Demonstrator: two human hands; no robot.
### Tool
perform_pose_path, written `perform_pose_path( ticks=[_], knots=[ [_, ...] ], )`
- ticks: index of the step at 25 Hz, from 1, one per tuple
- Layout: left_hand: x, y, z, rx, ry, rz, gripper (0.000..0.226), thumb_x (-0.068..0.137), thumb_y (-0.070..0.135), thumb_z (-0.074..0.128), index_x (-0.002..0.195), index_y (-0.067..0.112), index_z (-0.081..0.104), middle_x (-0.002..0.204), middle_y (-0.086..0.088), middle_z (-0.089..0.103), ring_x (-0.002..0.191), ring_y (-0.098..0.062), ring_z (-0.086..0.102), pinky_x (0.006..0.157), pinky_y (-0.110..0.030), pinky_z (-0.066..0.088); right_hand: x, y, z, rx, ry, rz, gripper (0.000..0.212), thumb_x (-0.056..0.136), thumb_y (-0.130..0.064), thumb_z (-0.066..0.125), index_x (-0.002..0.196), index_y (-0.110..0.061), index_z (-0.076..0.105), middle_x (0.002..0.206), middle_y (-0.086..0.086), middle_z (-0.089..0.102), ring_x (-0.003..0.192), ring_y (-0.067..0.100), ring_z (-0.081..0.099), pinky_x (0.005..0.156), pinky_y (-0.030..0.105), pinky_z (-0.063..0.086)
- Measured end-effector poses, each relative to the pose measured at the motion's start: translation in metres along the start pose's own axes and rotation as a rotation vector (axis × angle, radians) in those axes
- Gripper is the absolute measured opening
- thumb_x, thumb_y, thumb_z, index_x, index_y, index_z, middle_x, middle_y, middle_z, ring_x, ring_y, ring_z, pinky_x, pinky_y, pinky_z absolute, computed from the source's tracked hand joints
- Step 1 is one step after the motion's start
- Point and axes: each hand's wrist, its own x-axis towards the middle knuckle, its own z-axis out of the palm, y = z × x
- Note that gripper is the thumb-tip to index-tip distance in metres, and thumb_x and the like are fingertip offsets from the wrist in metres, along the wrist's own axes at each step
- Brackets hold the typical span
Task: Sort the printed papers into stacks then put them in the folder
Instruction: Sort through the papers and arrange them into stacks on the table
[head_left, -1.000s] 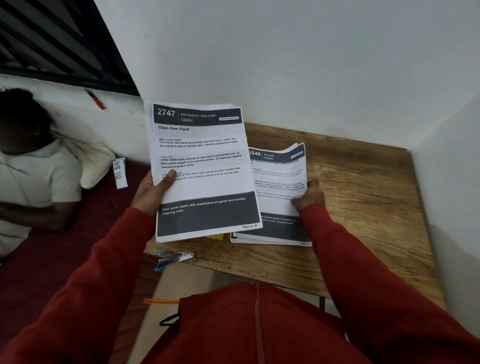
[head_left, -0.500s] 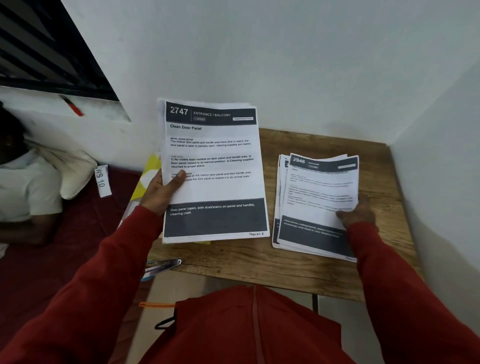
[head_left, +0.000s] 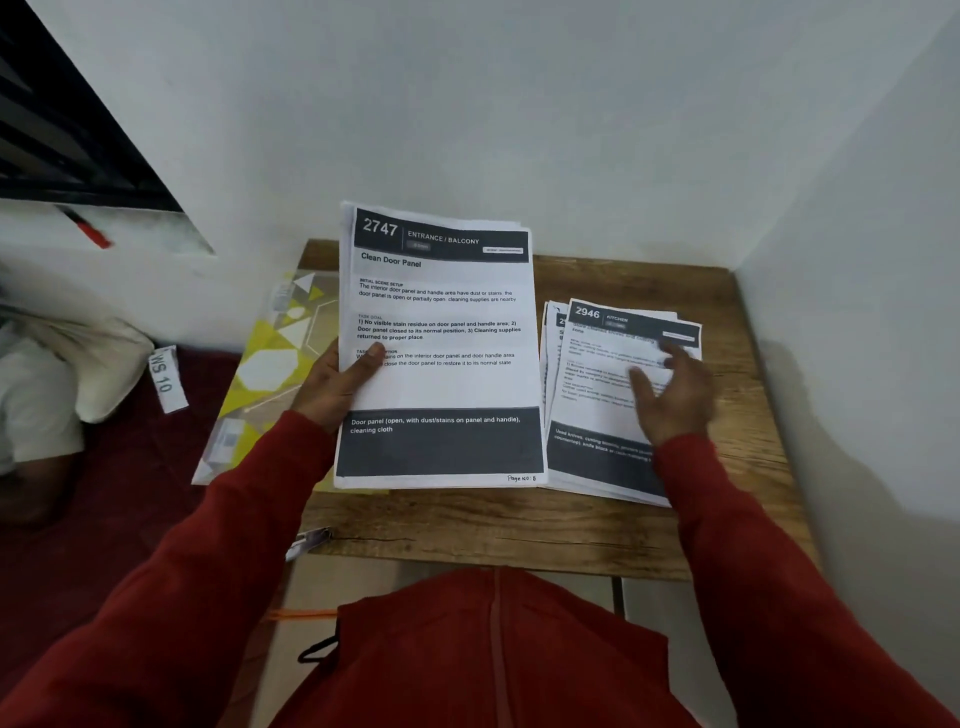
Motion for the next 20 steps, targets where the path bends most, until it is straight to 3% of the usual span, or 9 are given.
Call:
perform_pose_path(
  ticks=[1, 3, 6, 11, 20],
  knots=[
    [-0.001, 0.0, 0.004, -0.001, -0.005, 0.0, 0.044, 0.093, 0.017, 0.057, 0.133, 0.001, 0.049, 0.125, -0.015, 0.064, 0.105, -0.025, 0.067, 0.082, -0.033, 0.058, -0.003, -0.015, 0.002, 0.18, -0.125, -0.047, 0.03, 0.09, -0.03, 0.065, 0.118, -0.02, 0.061, 0.116, 0.007, 0.064, 0.108, 0.026, 0.059, 0.096, 0.048, 0.048],
    [-0.001, 0.001, 0.01, -0.001, -0.01, -0.004, 0.04, 0.095, 0.016, 0.055, 0.132, 0.002, 0.05, 0.121, -0.011, 0.067, 0.102, -0.023, 0.068, 0.08, -0.031, 0.058, -0.012, -0.051, 0.002, 0.495, -0.41, 0.04, 0.021, 0.095, -0.032, 0.06, 0.112, -0.02, 0.064, 0.107, 0.002, 0.07, 0.09, 0.021, 0.068, 0.081, 0.043, 0.056],
    [-0.001, 0.004, 0.018, -0.01, -0.006, -0.003, 0.029, 0.097, 0.013, 0.052, 0.126, 0.009, 0.054, 0.108, 0.0, 0.073, 0.095, -0.016, 0.07, 0.074, -0.026, 0.057, -0.021, -0.085, 0.004, 0.718, -0.603, 0.159, 0.029, 0.093, -0.028, 0.064, 0.12, -0.019, 0.061, 0.097, 0.002, 0.072, 0.071, 0.017, 0.069, 0.057, 0.034, 0.055],
    [-0.001, 0.002, 0.019, -0.046, 0.03, -0.009, 0.025, 0.097, 0.014, 0.054, 0.121, 0.013, 0.058, 0.113, -0.003, 0.071, 0.096, -0.019, 0.07, 0.078, -0.03, 0.058, -0.024, -0.091, 0.014, 0.77, -0.58, 0.141, 0.029, 0.085, -0.009, 0.072, 0.112, -0.017, 0.063, 0.078, 0.001, 0.07, 0.061, 0.013, 0.067, 0.05, 0.026, 0.05],
    [-0.001, -0.001, 0.016, -0.072, 0.034, -0.034, 0.04, 0.096, 0.016, 0.054, 0.135, 0.005, 0.05, 0.124, -0.011, 0.065, 0.101, -0.022, 0.068, 0.078, -0.032, 0.058, -0.026, -0.094, 0.02, 0.783, -0.492, 0.1, 0.021, 0.085, -0.005, 0.072, 0.097, -0.022, 0.066, 0.076, -0.002, 0.073, 0.074, 0.017, 0.07, 0.067, 0.032, 0.058]
  ],
)
